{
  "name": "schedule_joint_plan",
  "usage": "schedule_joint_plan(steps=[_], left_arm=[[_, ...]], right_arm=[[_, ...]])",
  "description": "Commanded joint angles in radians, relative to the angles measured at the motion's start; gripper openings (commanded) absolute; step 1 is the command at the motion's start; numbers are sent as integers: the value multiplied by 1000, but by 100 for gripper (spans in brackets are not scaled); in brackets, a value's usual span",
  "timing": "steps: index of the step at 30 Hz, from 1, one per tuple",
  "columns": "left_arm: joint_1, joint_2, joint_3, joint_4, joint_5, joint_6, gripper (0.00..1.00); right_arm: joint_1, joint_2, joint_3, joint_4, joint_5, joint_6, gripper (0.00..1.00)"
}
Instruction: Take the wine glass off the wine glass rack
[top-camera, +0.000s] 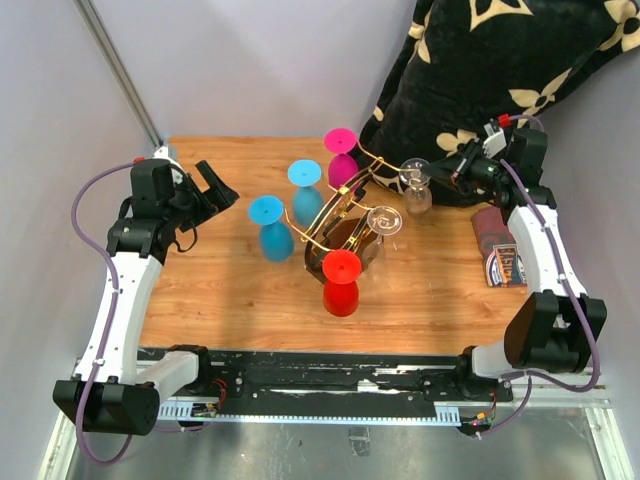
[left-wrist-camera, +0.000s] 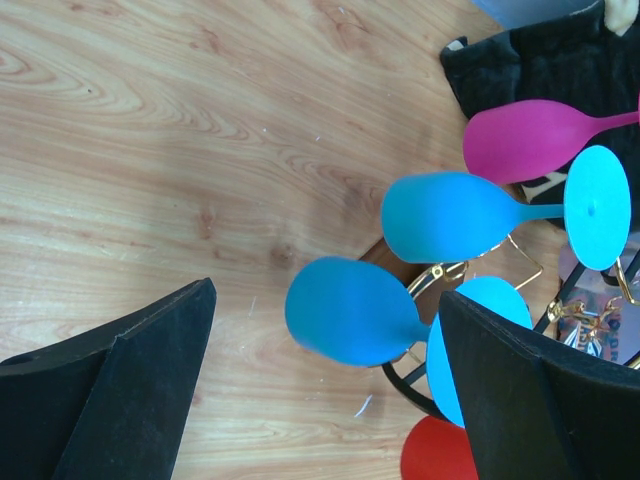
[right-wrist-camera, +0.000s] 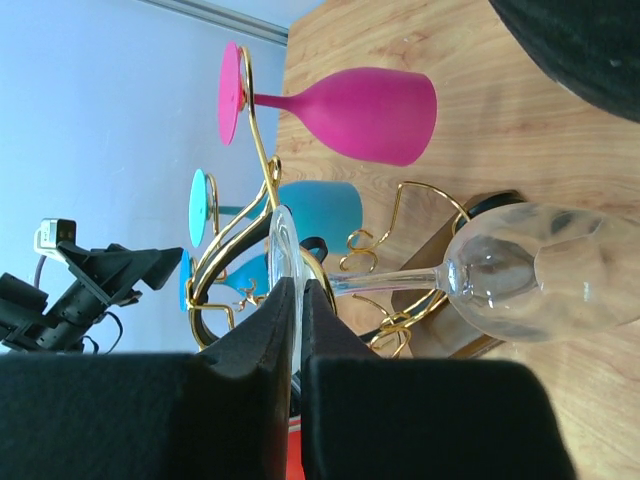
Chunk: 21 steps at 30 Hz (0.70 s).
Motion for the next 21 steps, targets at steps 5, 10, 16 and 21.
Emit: schedule_joint_plan(steps=[5, 10, 16, 21], left_arm=[[-4, -11, 12, 9, 6, 18, 100], [-5, -9, 15, 3, -6, 27, 100], [-4, -4, 26, -8, -21, 39, 100], [-4, -4, 30, -10, -29, 41, 100]], right_arm=[[68, 113, 131, 50, 51, -2, 1], [103, 185, 192, 58, 60, 0, 1], [126, 274, 263, 77, 53, 12, 1], [155, 295, 263, 144, 16, 47, 1]])
